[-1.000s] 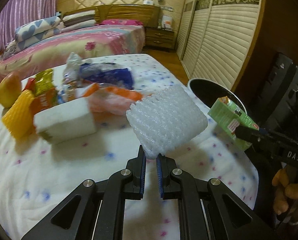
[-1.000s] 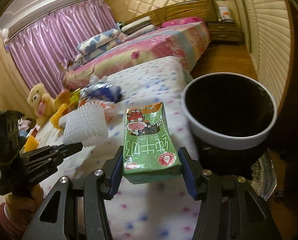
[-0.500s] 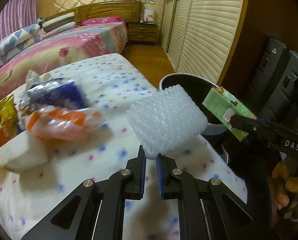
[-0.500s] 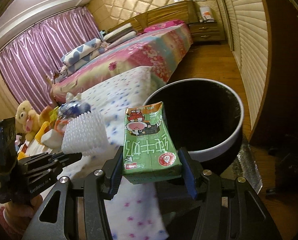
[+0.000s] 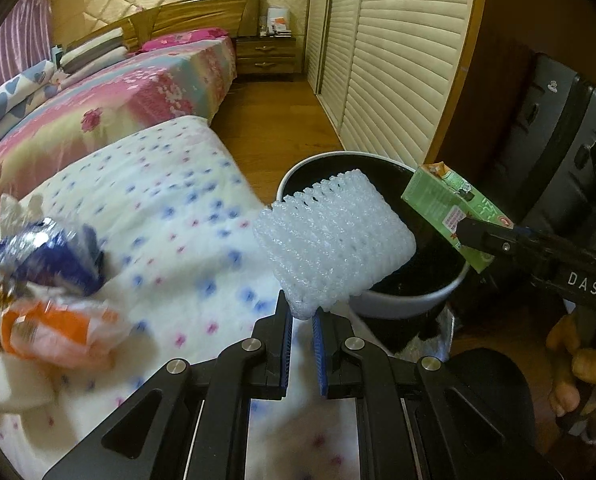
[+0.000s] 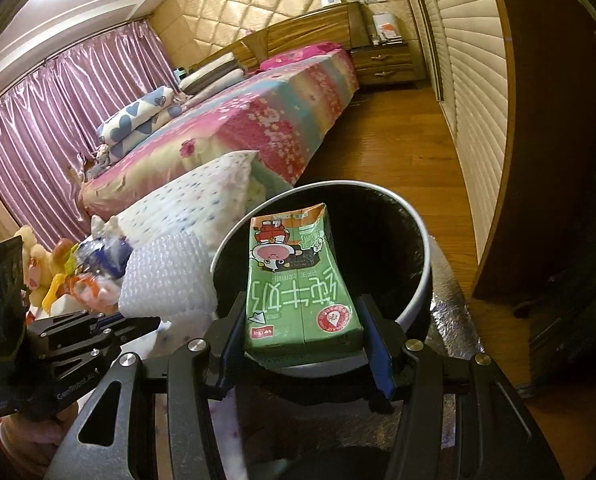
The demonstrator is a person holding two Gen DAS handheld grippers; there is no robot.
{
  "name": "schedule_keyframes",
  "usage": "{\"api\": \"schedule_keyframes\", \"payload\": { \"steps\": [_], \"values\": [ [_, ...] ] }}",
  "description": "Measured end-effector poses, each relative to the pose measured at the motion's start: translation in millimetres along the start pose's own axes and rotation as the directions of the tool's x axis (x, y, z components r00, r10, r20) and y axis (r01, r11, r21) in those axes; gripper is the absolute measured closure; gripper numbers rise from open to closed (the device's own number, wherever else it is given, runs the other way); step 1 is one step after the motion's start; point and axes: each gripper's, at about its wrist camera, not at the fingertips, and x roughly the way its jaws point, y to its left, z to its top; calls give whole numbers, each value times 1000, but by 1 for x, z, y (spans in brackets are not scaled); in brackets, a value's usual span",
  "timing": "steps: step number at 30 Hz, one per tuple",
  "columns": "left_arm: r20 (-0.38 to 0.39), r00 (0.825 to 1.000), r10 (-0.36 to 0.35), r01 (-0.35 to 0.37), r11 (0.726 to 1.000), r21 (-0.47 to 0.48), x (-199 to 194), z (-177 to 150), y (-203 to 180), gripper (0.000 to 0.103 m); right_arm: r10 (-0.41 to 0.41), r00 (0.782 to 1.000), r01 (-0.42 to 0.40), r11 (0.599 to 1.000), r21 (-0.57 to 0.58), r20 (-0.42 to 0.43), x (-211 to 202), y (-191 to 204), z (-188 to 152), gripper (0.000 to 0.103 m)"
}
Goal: Collect trash
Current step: 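Carry the carton and the mesh foam over the trash bin with both grippers, then open both grippers to drop the carton and foam into the bin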
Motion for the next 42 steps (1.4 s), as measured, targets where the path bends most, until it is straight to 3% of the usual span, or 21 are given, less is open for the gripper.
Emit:
{"api": "schedule_keyframes", "payload": {
  "steps": [26, 29, 33, 37, 41, 42],
  "values": [
    [-59, 998, 16, -13, 999, 48, 52, 38, -23, 93, -29, 997, 29, 1000, -2, -65, 39, -27, 29, 50],
    [-68, 998, 18, -15, 999, 39, 52, 39, -24, 81, -32, 997, 32, 999, 1, -70, 41, -29, 32, 49],
    [-42, 999, 31, -30, 999, 20, 42, 35, -22, 49, -33, 997, 34, 999, 22, -64, 39, -31, 35, 46],
    [-25, 999, 28, -28, 1000, -12, 26, 23, -14, 47, -32, 998, 34, 999, 41, -45, 31, -30, 35, 43],
    [-13, 1000, 13, -14, 997, -73, 6, 3, 4, 42, -3, 1000, 5, 998, 57, -19, 22, -21, 30, 23],
    [-3, 1000, 19, -19, 996, -92, -2, -5, 10, 40, 6, 1000, -5, 998, 59, -13, 20, -17, 28, 22]
  ]
}}
